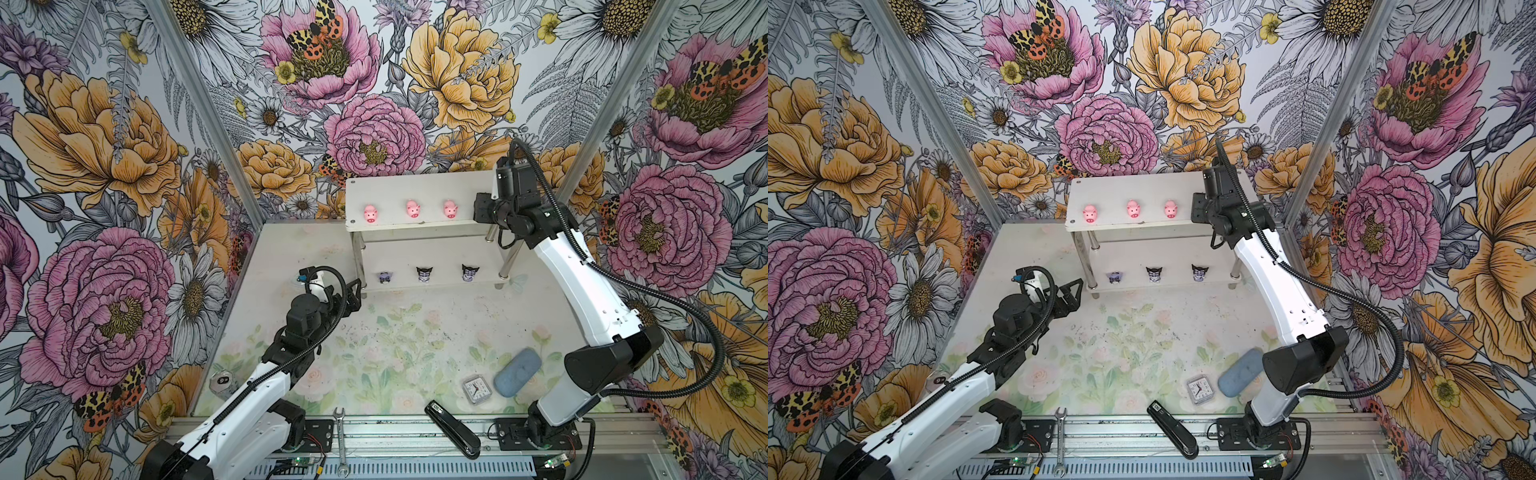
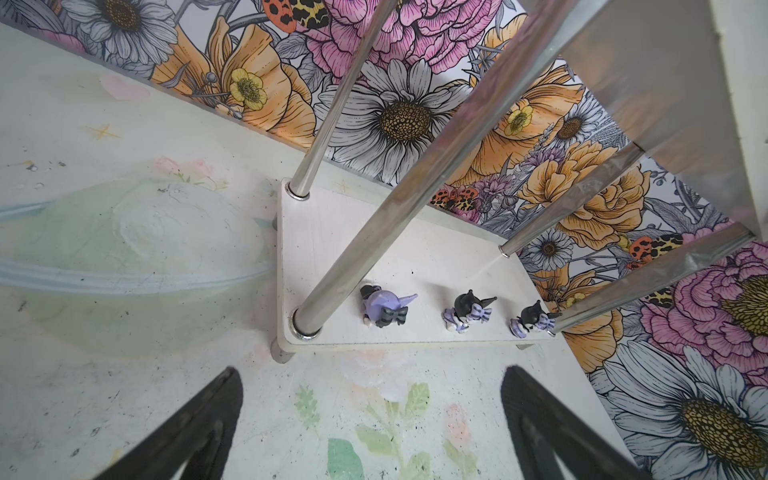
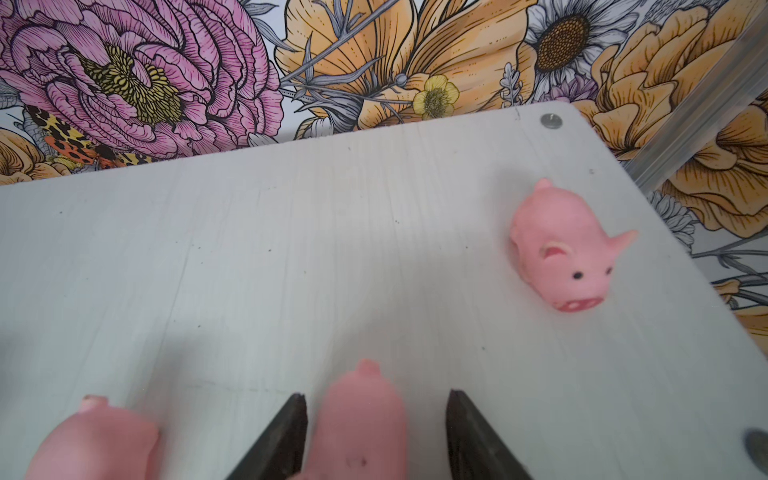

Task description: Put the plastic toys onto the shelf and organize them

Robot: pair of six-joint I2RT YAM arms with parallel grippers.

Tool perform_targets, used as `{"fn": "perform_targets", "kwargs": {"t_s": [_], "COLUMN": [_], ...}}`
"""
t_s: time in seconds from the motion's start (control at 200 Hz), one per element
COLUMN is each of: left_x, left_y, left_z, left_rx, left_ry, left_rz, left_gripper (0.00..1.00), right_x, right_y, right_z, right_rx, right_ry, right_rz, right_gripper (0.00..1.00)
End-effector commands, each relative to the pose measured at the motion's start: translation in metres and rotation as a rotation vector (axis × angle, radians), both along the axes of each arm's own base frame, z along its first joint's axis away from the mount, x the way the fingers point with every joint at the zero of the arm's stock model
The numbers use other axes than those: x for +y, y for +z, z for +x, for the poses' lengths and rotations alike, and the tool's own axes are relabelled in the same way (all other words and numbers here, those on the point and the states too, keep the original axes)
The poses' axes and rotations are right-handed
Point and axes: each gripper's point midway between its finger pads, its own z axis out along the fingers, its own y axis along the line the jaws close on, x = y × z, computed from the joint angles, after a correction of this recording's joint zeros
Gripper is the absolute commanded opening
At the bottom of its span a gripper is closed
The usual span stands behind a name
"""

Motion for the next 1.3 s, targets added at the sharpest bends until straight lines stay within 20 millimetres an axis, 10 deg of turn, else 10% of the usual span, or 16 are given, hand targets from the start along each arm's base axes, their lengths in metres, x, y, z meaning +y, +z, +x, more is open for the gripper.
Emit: {"fn": "perform_targets", "kwargs": {"t_s": [0.0,0.575,0.996,1.291], "left_x": [0.000,-0.001,-0.002,-0.001], "left_y": [0.007,0.008,0.006,0.005], "left_z": [0.002,0.005,0.008,0.012], "left_rx": [-0.015,-0.015,-0.009,-0.006], "left_ry": [0.013,0.014,0.018,0.027], "left_rz": [-0.007,-0.004,0.010,0.025], "left_gripper": [0.99,0.99,0.99,0.99], "right_x": [-0.007,-0.004,-0.041,-0.067], "right_y": [-0.001,0.016,0.082,0.072], "right_z": [-0.013,-0.019,-0.038,-0.009], "right_rx": [0.027,-0.008,-0.168,-0.144], "right_ry": [-0.017,0.016,-0.061,-0.112], "right_rz": [-0.018,0.001,-0.008,-0.022], "right_gripper": [0.62,0.56,0.69,0.69]}}
